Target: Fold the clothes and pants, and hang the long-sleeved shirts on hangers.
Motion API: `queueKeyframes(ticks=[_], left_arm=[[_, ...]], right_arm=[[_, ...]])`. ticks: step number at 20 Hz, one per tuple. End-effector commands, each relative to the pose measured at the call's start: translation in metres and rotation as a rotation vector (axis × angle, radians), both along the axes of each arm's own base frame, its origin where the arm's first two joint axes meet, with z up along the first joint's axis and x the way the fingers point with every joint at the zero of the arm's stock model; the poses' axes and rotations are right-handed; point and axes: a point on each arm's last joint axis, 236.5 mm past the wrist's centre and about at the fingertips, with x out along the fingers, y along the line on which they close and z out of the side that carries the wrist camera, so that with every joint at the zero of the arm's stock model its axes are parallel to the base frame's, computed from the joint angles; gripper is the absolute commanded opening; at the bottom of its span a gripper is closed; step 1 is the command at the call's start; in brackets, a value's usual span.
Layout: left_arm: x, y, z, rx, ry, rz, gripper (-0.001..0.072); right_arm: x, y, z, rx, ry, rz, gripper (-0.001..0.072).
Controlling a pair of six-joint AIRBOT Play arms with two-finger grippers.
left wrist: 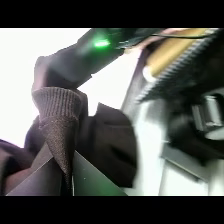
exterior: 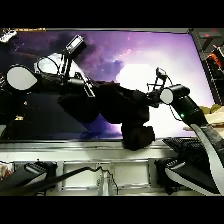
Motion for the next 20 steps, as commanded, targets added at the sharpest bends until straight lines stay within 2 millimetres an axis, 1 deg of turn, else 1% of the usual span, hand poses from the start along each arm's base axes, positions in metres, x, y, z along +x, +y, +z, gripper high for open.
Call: queueKeyframes(ticks=[1,2,3,4,5,6,7,8,9,10,11,12,13,14,15,16,17,18,19,20], left_arm=[[0.042,0.011,0.006,-0.007,-0.099,0.132,0.0013],[0.059,0.016,0.018,-0.049,-0.136,0.201,0.0012],[0.07,0.02,0.037,-0.118,-0.157,0.267,0.0012],[0.077,0.023,0.066,-0.223,-0.176,0.325,0.0013],[0.08,0.026,0.097,-0.337,-0.193,0.375,0.0012],[0.077,0.031,0.133,-0.461,-0.222,0.413,0.0012],[0.07,0.035,0.169,-0.565,-0.271,0.43,0.0013],[0.059,0.039,0.198,-0.637,-0.325,0.432,0.0012],[0.049,0.042,0.225,-0.692,-0.381,0.434,0.0013],[0.042,0.044,0.243,-0.729,-0.418,0.437,0.0013],[0.038,0.043,0.255,-0.742,-0.45,0.438,0.0013],[0.038,0.043,0.259,-0.744,-0.469,0.449,0.0013],[0.043,0.043,0.255,-0.731,-0.473,0.458,0.0013],[0.054,0.044,0.243,-0.671,-0.505,0.47,0.0012],[0.069,0.048,0.225,-0.612,-0.502,0.498,0.0012],[0.087,0.056,0.204,-0.564,-0.463,0.541,0.0012],[0.106,0.068,0.174,-0.498,-0.399,0.583,0.0012],[0.122,0.082,0.139,-0.419,-0.323,0.621,0.0012],[0.135,0.098,0.096,-0.317,-0.223,0.655,0.0012],[0.141,0.115,0.053,-0.212,-0.123,0.675,0.0012]], right_arm=[[0.016,0.004,0.07,-0.052,-0.205,0.185,0.0037],[0.025,0.007,0.11,-0.065,-0.302,0.238,0.0037],[0.033,0.01,0.151,-0.083,-0.403,0.293,0.0037],[0.038,0.013,0.196,-0.102,-0.519,0.338,0.0037],[0.041,0.013,0.246,-0.125,-0.653,0.373,0.0036],[0.042,0.012,0.298,-0.148,-0.799,0.391,0.0036],[0.04,0.009,0.345,-0.171,-0.938,0.388,0.0036],[0.037,0.007,0.393,-0.197,-1.083,0.386,0.0036],[0.034,0.005,0.429,-0.225,-1.196,0.384,0.0036],[0.034,0.004,0.455,-0.258,-1.278,0.388,0.0036],[0.04,0.006,0.465,-0.261,-1.305,0.383,0.0036],[0.049,0.011,0.462,-0.241,-1.292,0.38,0.0036],[0.063,0.021,0.443,-0.193,-1.229,0.386,0.0036],[0.074,0.034,0.408,-0.132,-1.102,0.412,0.0036],[0.078,0.047,0.363,-0.082,-0.935,0.451,0.0036],[0.075,0.058,0.308,-0.051,-0.721,0.504,0.0036],[0.064,0.064,0.257,-0.033,-0.512,0.555,0.0036],[0.047,0.066,0.208,-0.025,-0.294,0.601,0.0036],[0.031,0.061,0.169,-0.043,-0.118,0.644,0.0037],[0.015,0.054,0.133,-0.063,0.046,0.675,0.0038]])
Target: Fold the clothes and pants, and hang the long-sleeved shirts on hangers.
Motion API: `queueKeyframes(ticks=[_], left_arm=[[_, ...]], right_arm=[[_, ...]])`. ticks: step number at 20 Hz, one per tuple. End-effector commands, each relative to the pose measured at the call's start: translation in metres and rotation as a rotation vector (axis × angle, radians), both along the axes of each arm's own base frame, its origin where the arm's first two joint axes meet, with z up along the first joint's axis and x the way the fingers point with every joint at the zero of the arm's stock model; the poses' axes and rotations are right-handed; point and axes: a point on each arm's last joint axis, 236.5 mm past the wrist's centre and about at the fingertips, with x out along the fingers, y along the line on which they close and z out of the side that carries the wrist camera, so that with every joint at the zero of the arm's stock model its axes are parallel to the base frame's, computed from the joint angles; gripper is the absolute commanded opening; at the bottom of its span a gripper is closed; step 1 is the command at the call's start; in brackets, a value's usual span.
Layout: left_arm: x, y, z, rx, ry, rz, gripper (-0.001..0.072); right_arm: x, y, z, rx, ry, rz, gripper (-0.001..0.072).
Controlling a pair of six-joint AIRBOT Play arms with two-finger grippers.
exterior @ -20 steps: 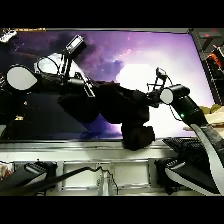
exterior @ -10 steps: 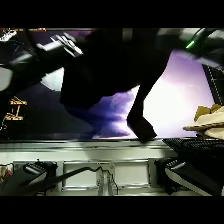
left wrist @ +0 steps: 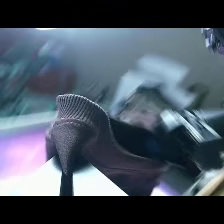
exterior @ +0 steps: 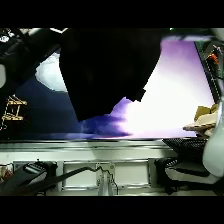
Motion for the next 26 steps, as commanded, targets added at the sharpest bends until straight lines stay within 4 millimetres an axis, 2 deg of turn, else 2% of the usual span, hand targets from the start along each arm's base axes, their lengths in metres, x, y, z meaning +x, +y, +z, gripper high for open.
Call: queueKeyframes(ticks=[1,3,5,7,9,10,12,16,17,18,19,20,22,23,25,26], left_arm=[[0.026,0.058,-0.138,0.204,0.416,0.074,0.0013],[0.009,0.075,-0.209,0.274,0.654,0.015,0.0013],[-0.01,0.084,-0.263,0.314,0.816,-0.033,0.0013],[-0.026,0.092,-0.303,0.353,0.905,-0.051,0.0013],[-0.04,0.1,-0.33,0.387,0.963,-0.047,0.0014],[-0.045,0.104,-0.338,0.387,0.985,-0.043,0.0014],[-0.049,0.113,-0.34,0.375,1.006,-0.028,0.0014],[-0.041,0.145,-0.316,0.33,0.96,0.061,0.0018],[-0.041,0.152,-0.311,0.314,0.954,0.079,0.0125],[-0.04,0.156,-0.307,0.293,0.951,0.09,0.0319],[-0.039,0.156,-0.302,0.26,0.95,0.093,0.0451],[-0.037,0.152,-0.295,0.214,0.946,0.09,0.0504],[-0.034,0.15,-0.277,0.138,0.92,0.09,0.0505],[-0.033,0.159,-0.267,0.128,0.895,0.115,0.0503],[-0.033,0.196,-0.249,0.127,0.845,0.218,0.049],[-0.037,0.224,-0.242,0.141,0.824,0.297,0.0458]], right_arm=[[-0.068,-0.011,-0.124,-0.206,0.591,0.102,0.0037],[-0.071,-0.009,-0.161,-0.255,0.686,0.099,0.0038],[-0.046,0.004,-0.184,-0.284,0.625,0.049,0.0038],[-0.018,0.039,-0.185,-0.214,0.498,0.018,0.0037],[-0.001,0.073,-0.175,-0.137,0.385,0.006,0.0036],[0.005,0.084,-0.175,-0.109,0.361,-0.01,0.0036],[0.003,0.095,-0.194,-0.119,0.397,-0.009,0.0035],[-0.016,0.11,-0.251,-0.213,0.504,0.071,0.0035],[-0.02,0.119,-0.259,-0.226,0.502,0.102,0.0035],[-0.023,0.13,-0.264,-0.23,0.487,0.128,0.0035],[-0.023,0.142,-0.265,-0.223,0.456,0.153,0.0035],[-0.021,0.155,-0.264,-0.206,0.417,0.168,0.0035],[-0.017,0.175,-0.257,-0.162,0.352,0.179,0.0035],[-0.017,0.18,-0.256,-0.157,0.341,0.186,0.0035],[-0.02,0.183,-0.255,-0.165,0.327,0.213,0.0035],[-0.021,0.183,-0.256,-0.165,0.33,0.215,0.0035]])
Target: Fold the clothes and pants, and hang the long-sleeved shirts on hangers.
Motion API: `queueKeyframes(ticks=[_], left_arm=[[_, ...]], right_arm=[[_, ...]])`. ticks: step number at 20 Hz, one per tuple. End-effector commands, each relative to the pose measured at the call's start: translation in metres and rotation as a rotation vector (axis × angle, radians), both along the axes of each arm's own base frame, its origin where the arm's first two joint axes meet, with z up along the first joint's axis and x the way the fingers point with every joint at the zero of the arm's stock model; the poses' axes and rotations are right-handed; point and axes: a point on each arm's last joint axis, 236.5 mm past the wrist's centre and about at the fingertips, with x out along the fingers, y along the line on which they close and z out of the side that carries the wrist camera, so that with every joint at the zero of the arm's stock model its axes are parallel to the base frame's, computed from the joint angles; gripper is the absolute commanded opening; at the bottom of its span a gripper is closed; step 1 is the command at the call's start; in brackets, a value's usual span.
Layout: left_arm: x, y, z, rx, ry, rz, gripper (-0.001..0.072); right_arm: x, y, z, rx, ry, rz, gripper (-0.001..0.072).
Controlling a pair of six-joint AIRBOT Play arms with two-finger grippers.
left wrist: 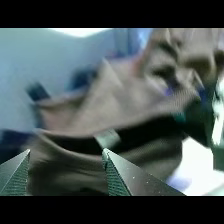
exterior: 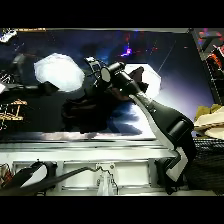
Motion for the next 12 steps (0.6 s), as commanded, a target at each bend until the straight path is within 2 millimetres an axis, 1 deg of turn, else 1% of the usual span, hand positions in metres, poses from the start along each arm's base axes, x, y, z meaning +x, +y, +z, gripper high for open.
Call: queueKeyframes(ticks=[1,2,4,5,6,8,9,10,11,12], left_arm=[[-0.012,0.075,0.025,0.104,-0.062,0.177,0.0458],[-0.027,0.114,0.023,0.197,-0.036,0.256,0.0458],[-0.068,0.186,0.01,0.386,0.071,0.375,0.0459],[-0.089,0.218,0.002,0.453,0.13,0.436,0.0459],[-0.101,0.242,-0.001,0.478,0.155,0.499,0.0459],[-0.105,0.27,-0.007,0.464,0.153,0.587,0.0459],[-0.105,0.277,-0.015,0.466,0.168,0.584,0.0459],[-0.104,0.279,-0.025,0.469,0.19,0.558,0.0437],[-0.101,0.28,-0.035,0.464,0.205,0.538,0.0361],[-0.099,0.282,-0.043,0.459,0.219,0.526,0.0345]], right_arm=[[0.0,0.012,0.001,0.021,-0.032,0.026,0.0035],[0.0,0.012,0.001,0.022,-0.033,0.025,0.0035],[0.0,0.012,0.001,0.02,-0.034,0.029,0.0035],[0.0,0.012,0.001,0.017,-0.042,0.05,0.0035],[-0.001,0.012,0.001,0.015,-0.047,0.064,0.0035],[0.0,0.013,0.002,0.015,-0.055,0.079,0.0035],[0.0,0.013,0.002,0.016,-0.057,0.079,0.0035],[0.001,0.014,0.002,0.018,-0.06,0.078,0.0035],[0.002,0.014,0.003,0.022,-0.063,0.077,0.0035],[0.002,0.014,0.003,0.023,-0.065,0.076,0.0035]])
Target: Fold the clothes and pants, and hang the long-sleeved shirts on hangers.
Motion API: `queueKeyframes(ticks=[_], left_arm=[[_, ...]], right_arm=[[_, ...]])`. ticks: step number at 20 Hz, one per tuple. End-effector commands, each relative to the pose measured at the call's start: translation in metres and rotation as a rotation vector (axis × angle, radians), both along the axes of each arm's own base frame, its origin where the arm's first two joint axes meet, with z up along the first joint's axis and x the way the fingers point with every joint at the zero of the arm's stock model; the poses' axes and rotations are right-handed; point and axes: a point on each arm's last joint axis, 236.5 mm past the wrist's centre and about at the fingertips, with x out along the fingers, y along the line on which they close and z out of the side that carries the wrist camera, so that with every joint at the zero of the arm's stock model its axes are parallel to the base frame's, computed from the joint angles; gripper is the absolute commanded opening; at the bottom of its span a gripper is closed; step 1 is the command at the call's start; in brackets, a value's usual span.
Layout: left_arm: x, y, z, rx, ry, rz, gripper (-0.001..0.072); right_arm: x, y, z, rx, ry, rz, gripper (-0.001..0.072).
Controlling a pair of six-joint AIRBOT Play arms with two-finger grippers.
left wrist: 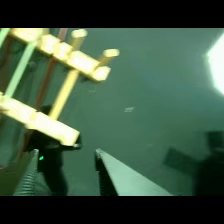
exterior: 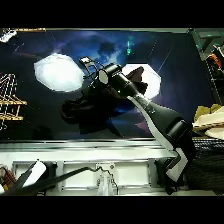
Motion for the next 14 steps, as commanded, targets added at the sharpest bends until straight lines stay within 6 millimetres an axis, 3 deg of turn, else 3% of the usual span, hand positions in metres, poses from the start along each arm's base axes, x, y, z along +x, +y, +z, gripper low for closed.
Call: queueKeyframes(ticks=[1,7,14], left_arm=[[-0.005,0.026,-0.026,0.022,0.059,0.009,0.0345],[0.019,0.062,-0.024,0.13,-0.028,0.054,0.0344],[0.04,0.071,-0.053,0.108,0.021,0.001,0.0343]], right_arm=[[0.001,0.001,0.0,0.001,-0.008,0.008,0.0035],[0.001,0.002,0.0,0.0,-0.017,0.022,0.0034],[0.001,0.003,0.001,0.006,-0.017,0.022,0.0034]])
